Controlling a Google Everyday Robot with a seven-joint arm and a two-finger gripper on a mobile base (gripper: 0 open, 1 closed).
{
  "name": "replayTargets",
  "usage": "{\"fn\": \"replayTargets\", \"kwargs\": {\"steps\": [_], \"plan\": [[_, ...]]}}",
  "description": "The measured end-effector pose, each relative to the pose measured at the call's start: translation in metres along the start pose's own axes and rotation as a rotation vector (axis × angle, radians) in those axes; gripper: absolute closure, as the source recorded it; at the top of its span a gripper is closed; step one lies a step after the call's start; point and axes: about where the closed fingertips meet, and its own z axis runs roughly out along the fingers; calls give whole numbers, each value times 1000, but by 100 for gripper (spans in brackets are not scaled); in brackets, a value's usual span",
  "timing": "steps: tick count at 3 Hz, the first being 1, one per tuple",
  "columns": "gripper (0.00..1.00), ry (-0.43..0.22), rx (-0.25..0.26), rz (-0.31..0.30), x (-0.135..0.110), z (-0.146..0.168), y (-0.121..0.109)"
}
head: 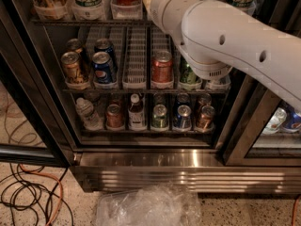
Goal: Pick water bottle from top shelf of fridge
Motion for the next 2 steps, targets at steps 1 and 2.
{"fn": "replayTargets", "kwargs": {"steps": [1, 2], "plan": [[100, 19, 12, 0, 8, -7, -6], [100, -1, -6, 20, -11, -12, -8]]}}
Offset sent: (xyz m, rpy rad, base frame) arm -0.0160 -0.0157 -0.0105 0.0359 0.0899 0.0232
